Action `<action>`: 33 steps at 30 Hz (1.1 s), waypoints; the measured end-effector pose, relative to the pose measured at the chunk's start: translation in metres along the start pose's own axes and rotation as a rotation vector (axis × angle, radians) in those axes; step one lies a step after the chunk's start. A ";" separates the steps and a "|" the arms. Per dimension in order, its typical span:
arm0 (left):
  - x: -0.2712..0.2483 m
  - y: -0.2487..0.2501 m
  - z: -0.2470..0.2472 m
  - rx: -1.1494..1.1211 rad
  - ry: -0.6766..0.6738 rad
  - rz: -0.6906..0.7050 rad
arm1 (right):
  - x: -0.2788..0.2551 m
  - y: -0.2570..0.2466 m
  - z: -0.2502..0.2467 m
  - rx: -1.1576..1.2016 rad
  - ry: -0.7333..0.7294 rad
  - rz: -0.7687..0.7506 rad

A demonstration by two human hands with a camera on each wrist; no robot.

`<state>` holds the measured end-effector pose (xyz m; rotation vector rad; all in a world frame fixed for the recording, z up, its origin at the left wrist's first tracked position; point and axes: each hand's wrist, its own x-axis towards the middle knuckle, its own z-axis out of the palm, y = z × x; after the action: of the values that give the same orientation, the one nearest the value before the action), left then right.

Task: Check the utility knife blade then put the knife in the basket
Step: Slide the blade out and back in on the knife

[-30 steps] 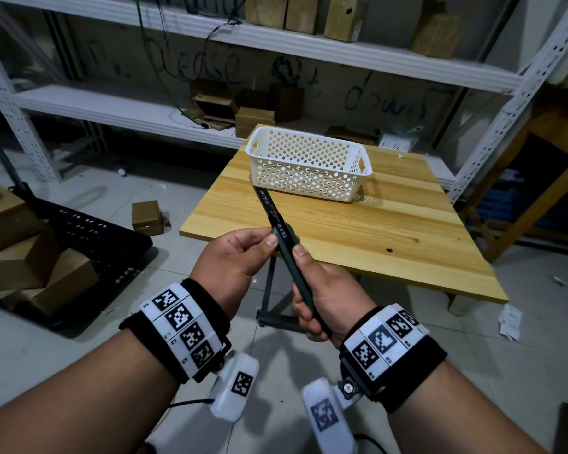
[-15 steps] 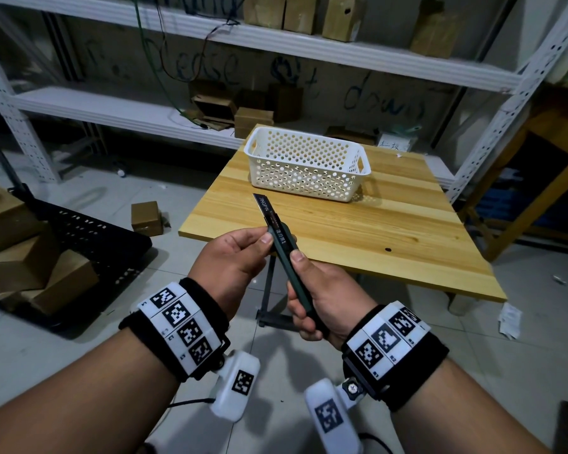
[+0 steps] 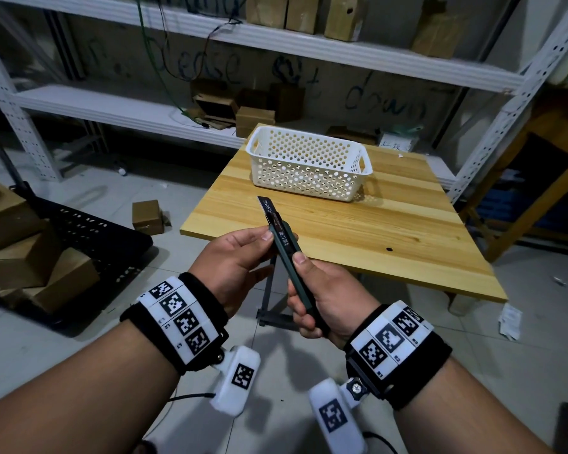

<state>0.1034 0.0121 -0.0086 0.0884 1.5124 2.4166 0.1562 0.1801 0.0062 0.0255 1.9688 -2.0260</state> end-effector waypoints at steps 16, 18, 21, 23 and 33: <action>0.000 0.003 0.000 -0.039 -0.062 -0.008 | 0.000 0.003 0.001 0.061 -0.075 -0.015; -0.001 0.004 0.000 -0.036 -0.053 -0.011 | -0.001 0.002 0.001 0.086 -0.098 -0.018; -0.002 0.005 0.000 -0.027 -0.060 -0.009 | -0.001 0.003 0.001 0.095 -0.127 -0.034; -0.002 0.006 0.000 -0.028 -0.064 -0.006 | -0.002 0.004 0.001 0.097 -0.138 -0.043; -0.002 0.006 -0.001 -0.042 -0.047 0.004 | -0.002 0.004 0.003 0.137 -0.165 -0.027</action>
<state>0.1040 0.0083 -0.0034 0.1380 1.4420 2.4307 0.1599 0.1774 0.0030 -0.1339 1.7384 -2.1047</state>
